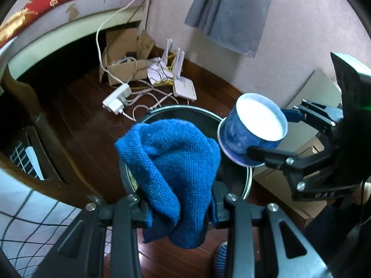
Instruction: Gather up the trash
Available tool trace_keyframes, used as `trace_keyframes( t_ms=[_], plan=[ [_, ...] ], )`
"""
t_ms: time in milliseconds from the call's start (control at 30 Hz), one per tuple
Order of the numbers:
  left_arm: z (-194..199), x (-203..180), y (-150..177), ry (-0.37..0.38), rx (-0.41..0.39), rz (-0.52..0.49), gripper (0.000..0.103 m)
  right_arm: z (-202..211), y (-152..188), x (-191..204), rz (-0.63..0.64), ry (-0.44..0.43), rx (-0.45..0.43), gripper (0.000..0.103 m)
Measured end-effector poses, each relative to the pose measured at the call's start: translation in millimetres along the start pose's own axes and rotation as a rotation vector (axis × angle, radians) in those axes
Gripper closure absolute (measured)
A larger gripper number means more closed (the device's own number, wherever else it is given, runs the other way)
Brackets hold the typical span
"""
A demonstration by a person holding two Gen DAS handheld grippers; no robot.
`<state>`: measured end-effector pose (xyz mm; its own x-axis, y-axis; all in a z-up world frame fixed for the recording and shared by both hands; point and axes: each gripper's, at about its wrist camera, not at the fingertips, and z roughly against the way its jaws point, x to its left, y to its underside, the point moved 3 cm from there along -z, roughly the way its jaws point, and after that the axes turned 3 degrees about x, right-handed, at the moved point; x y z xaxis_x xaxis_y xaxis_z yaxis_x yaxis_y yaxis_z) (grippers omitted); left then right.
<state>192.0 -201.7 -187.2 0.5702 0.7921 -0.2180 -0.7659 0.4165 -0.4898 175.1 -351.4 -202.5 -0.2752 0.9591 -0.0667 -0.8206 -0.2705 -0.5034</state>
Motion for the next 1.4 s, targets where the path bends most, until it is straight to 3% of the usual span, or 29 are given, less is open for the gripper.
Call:
trace_keyframes(
  t_ms=[100, 133, 167, 233, 300, 533, 933, 1400],
  plan=[
    [-14.7, 1.9, -2.0, 0.025, 0.013, 0.016, 0.058, -16.3, 4.1, 3.3, 0.038, -0.017, 0.038, 0.027],
    [-18.0, 4.0, -0.7, 0.022, 0.014, 0.030, 0.036, -23.0, 5.6, 5.5, 0.055, -0.007, 0.049, 0.021],
    [-21.5, 6.5, -0.6, 0.019, 0.020, 0.046, 0.019, -33.7, 8.8, 5.8, 0.075, 0.044, 0.077, 0.004],
    [-28.2, 12.3, 1.5, 0.012, 0.030, 0.077, 0.013, -48.6, 15.3, 3.6, 0.081, 0.060, 0.126, 0.002],
    [-34.6, 18.6, 4.0, -0.016, 0.055, 0.109, 0.011, -58.7, 22.5, -2.0, 0.062, 0.064, 0.177, 0.000],
    [-36.4, 29.6, 17.7, -0.126, 0.050, 0.117, 0.002, -56.8, 28.0, -24.7, -0.015, 0.127, 0.186, 0.000],
    [-23.9, 27.3, 15.2, -0.146, 0.023, 0.105, 0.002, -52.2, 27.1, -23.7, -0.083, 0.119, 0.195, 0.000],
    [15.0, 17.4, 16.1, -0.158, -0.042, 0.100, 0.002, -3.2, 14.9, -17.1, -0.129, 0.128, 0.106, 0.000]
  ],
)
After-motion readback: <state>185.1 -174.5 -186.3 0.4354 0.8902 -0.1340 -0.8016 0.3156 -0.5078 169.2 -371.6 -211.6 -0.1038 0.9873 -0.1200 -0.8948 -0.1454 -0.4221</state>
